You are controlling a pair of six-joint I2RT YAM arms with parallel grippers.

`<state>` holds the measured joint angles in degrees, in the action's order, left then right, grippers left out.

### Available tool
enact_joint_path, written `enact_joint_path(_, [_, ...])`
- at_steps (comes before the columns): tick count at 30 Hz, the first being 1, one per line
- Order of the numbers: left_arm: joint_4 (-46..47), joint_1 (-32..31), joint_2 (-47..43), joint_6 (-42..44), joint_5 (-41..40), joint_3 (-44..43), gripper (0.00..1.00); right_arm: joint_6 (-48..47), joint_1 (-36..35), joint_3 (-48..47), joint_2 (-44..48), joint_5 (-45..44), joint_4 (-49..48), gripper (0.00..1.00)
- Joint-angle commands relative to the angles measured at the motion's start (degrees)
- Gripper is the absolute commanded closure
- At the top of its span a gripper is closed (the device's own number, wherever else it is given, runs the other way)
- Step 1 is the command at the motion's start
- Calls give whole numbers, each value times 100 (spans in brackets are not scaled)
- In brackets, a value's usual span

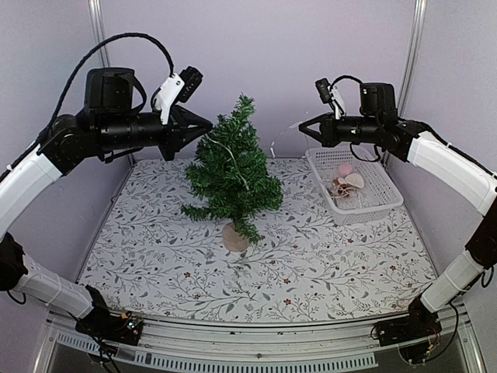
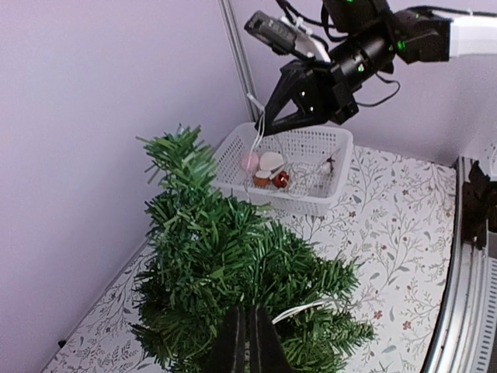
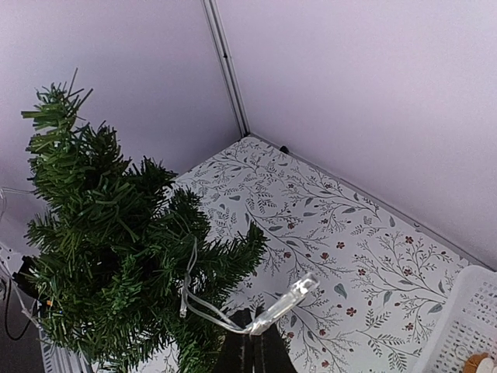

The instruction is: Decorate the small christmas tree

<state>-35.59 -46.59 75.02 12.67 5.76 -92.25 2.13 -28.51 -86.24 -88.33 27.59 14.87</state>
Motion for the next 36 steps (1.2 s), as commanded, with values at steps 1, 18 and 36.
enact_joint_path(1, [1665, 45, -248, -804, 54, 642, 100, -11, -38, 46, 107, 18, -165, 100])
enact_joint_path(18, [2608, -627, -26, -1067, -1946, 1174, 100, 7, -36, 46, 45, -50, -217, 100])
enact_joint_path(36, [374, -879, 605, 323, -1274, 96, 84, -152, -35, -119, 44, -1, -15, 100])
